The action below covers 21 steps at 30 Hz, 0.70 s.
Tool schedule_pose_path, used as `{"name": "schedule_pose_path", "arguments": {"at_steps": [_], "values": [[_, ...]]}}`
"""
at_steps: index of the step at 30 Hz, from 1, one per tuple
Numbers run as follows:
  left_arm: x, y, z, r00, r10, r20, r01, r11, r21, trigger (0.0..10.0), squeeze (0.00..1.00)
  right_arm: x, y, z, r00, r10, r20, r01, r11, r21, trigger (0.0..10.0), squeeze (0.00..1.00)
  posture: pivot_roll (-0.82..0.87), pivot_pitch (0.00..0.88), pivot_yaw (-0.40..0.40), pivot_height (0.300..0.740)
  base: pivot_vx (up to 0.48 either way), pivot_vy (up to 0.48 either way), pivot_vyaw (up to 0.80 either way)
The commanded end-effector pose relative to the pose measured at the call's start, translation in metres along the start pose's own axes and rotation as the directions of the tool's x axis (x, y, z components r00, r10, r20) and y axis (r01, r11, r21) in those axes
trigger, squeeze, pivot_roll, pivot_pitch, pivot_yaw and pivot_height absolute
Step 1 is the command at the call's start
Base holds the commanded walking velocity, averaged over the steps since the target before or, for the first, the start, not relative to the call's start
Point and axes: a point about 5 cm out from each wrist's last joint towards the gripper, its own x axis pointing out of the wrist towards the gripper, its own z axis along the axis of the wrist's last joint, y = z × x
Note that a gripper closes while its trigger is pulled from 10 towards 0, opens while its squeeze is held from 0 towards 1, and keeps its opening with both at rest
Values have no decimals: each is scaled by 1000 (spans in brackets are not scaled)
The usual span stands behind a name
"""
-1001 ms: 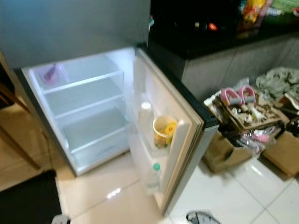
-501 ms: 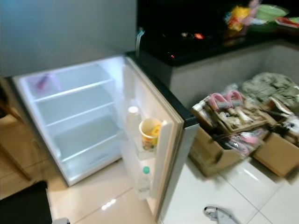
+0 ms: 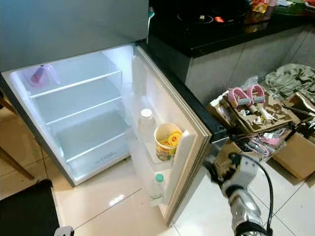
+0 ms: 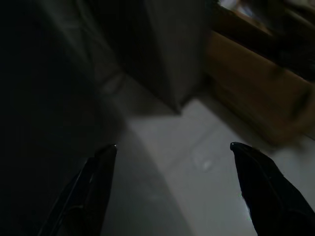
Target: Restocking fridge
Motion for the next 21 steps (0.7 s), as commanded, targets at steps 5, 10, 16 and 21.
{"name": "schedule_pose_path", "arguments": {"at_steps": [5, 10, 16, 21], "values": [[-2, -2, -12, 999, -3, -36, 3, 1000, -16, 10000, 0, 1, 63, -17, 820, 558, -125, -561, 827, 9, 10000, 0, -48, 76, -35, 740, 0, 0, 0], [-2, -1, -12, 999, -3, -38, 2, 1000, -15, 10000, 0, -29, 129, -3, 381, 916, -122, -908, 396, 134, 10000, 0, -50, 75, -36, 740, 0, 0, 0], [-2, -2, -12, 999, -5, -37, 4, 1000, -14, 10000, 0, -19, 146, 12, 396, 918, 11, -911, 391, 130, 10000, 0, -48, 68, -39, 740, 0, 0, 0], [-1, -3, -11, 999, -8, -36, 7, 1000, -12, 10000, 0, 6, 98, -14, 734, 674, -79, -672, 739, 55, 10000, 0, -43, 65, -44, 740, 0, 0, 0]]}}
